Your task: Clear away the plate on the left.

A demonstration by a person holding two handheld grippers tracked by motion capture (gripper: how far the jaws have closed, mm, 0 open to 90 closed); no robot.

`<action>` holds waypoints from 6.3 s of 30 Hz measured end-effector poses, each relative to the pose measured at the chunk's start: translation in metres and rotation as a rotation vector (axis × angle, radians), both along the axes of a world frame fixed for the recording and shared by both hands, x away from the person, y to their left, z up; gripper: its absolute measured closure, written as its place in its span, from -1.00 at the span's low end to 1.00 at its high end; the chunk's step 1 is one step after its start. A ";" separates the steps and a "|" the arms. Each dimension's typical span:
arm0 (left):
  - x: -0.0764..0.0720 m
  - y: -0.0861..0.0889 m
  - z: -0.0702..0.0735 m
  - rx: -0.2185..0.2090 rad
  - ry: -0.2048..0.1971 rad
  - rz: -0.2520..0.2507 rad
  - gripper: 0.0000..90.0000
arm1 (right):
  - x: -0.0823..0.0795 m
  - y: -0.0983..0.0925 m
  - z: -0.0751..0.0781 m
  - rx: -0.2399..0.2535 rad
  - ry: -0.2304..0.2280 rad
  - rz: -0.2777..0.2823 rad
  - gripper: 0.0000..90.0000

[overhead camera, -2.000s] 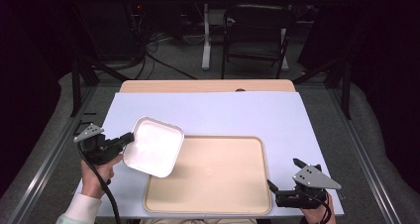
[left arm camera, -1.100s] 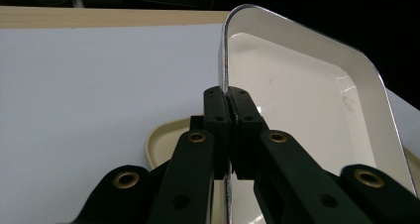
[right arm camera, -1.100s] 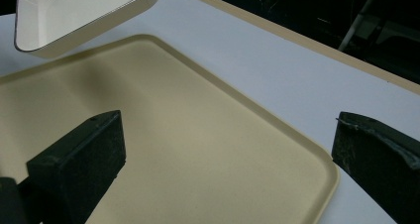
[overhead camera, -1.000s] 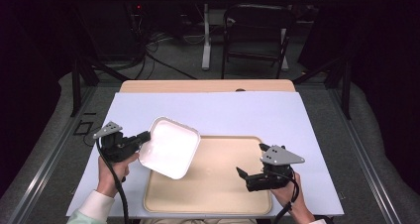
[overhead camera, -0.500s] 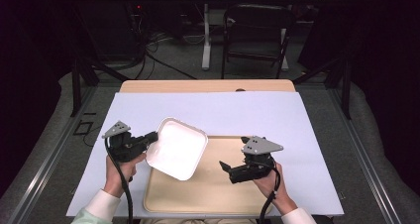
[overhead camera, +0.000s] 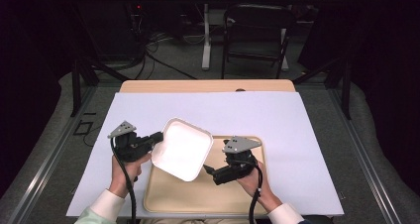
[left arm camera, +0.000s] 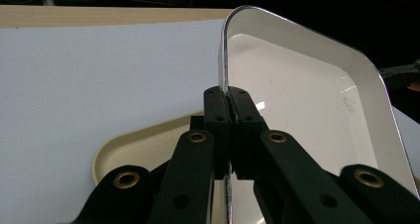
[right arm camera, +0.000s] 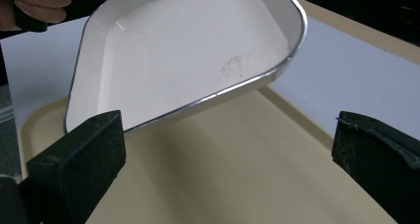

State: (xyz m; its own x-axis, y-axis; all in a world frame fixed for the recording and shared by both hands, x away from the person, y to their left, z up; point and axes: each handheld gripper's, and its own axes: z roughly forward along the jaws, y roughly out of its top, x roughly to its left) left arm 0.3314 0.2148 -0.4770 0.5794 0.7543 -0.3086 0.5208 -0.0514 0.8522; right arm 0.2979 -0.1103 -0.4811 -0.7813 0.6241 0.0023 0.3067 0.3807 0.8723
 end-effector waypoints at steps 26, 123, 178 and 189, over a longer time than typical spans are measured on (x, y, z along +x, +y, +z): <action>-0.006 -0.024 -0.009 -0.013 -0.006 -0.006 0.94 | 0.008 0.002 -0.003 0.007 0.051 -0.103 0.27; -0.006 -0.052 -0.056 0.145 0.290 -0.103 0.81 | 0.044 -0.027 -0.046 -0.092 0.388 -0.113 0.52; -0.003 -0.058 -0.072 0.183 0.326 -0.099 0.24 | 0.047 -0.016 -0.059 -0.278 0.374 -0.168 -0.06; -0.008 -0.050 -0.051 0.213 0.212 -0.112 -0.44 | 0.034 -0.021 -0.037 -0.208 0.212 -0.176 -0.77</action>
State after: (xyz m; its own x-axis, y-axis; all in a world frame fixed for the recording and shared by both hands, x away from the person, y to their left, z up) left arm 0.3231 0.1644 -0.5279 0.6019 0.7504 -0.2732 0.6669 -0.2841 0.6888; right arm 0.3321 -0.1315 -0.5182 -0.6576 0.7533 0.0119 0.5497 0.4689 0.6914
